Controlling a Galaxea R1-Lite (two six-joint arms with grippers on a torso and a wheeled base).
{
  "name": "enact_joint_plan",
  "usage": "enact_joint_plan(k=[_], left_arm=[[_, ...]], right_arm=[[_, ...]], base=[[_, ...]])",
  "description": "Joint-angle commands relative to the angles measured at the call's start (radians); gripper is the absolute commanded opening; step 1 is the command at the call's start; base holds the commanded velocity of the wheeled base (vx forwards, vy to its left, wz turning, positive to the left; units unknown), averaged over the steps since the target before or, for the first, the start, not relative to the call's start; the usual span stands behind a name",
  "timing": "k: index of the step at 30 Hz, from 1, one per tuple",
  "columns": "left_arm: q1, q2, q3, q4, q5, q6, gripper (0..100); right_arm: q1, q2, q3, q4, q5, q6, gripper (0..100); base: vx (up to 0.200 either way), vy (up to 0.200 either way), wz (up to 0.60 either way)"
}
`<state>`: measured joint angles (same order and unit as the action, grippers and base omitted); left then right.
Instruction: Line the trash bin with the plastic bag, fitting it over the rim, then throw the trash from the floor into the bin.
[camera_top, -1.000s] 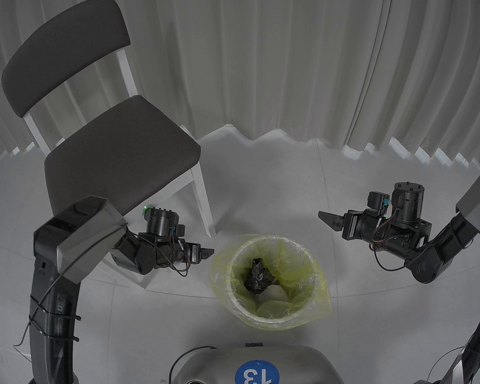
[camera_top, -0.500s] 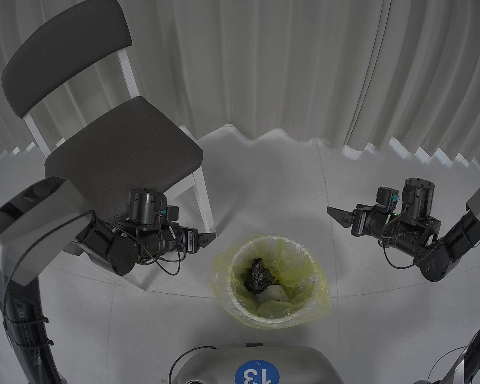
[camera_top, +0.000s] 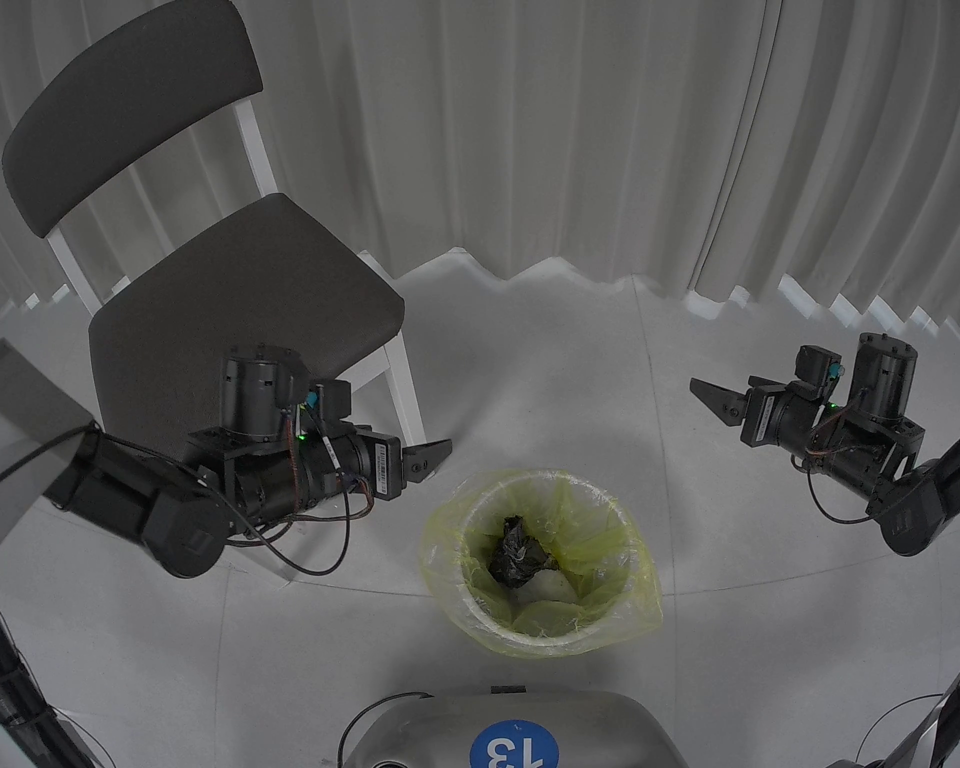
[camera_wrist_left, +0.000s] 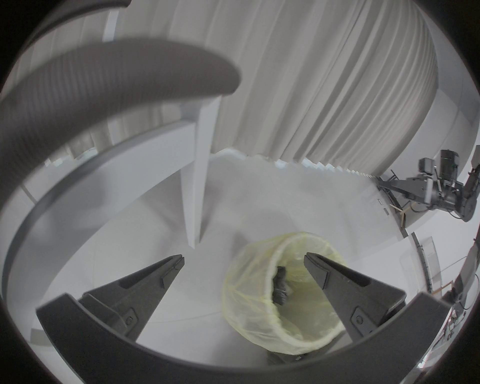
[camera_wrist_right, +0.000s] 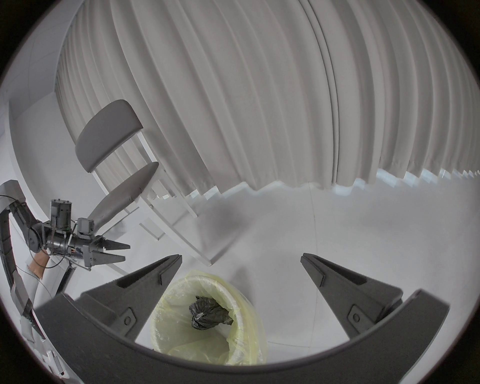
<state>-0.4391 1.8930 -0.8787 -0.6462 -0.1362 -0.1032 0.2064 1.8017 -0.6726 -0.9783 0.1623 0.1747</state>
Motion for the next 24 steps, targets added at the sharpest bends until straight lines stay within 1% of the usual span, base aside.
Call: enact_joint_plan(k=[1,4,6,7,10,13,15,18,23,24], left_arm=[[-0.012,-0.169,0.057,-0.018,0.003,-0.006,100],[-0.001,-0.244,0.076,-0.024,0.001,-0.010,100],[0.003,-0.295,0.087,-0.024,0.003,-0.027,100],[0.013,-0.341,0.092,-0.023,0.003,-0.047,100],[0.037,-0.414,0.098,-0.024,0.006,-0.069,100],[0.066,-0.465,0.101,-0.024,0.006,-0.069,100],[0.089,-0.523,0.110,-0.023,0.007,-0.069,100],[0.106,-0.584,0.121,-0.023,0.013,-0.062,100],[0.109,-0.664,0.135,-0.020,0.012,-0.062,100],[0.111,-0.704,0.149,-0.020,0.012,-0.058,100]], right_arm=[[-0.022,-0.102,0.005,0.029,0.002,0.000,100],[-0.030,-0.150,0.018,0.041,0.000,0.000,100],[-0.038,-0.183,0.027,0.043,0.000,0.000,100],[-0.041,-0.212,0.039,0.043,0.000,0.000,100],[-0.050,-0.286,0.073,0.043,0.000,0.000,100],[-0.053,-0.343,0.091,0.043,0.000,0.002,100],[-0.056,-0.418,0.110,0.046,0.000,0.003,100],[-0.070,-0.493,0.119,0.058,0.000,0.008,100],[-0.084,-0.613,0.128,0.102,-0.001,0.012,100],[-0.084,-0.676,0.131,0.133,-0.001,0.012,100]], base=[[0.000,0.000,0.00],[0.000,0.000,0.00],[0.000,0.000,0.00],[0.000,0.000,0.00],[0.000,0.000,0.00],[0.000,0.000,0.00],[0.000,0.000,0.00],[0.000,0.000,0.00],[0.000,0.000,0.00],[0.000,0.000,0.00]])
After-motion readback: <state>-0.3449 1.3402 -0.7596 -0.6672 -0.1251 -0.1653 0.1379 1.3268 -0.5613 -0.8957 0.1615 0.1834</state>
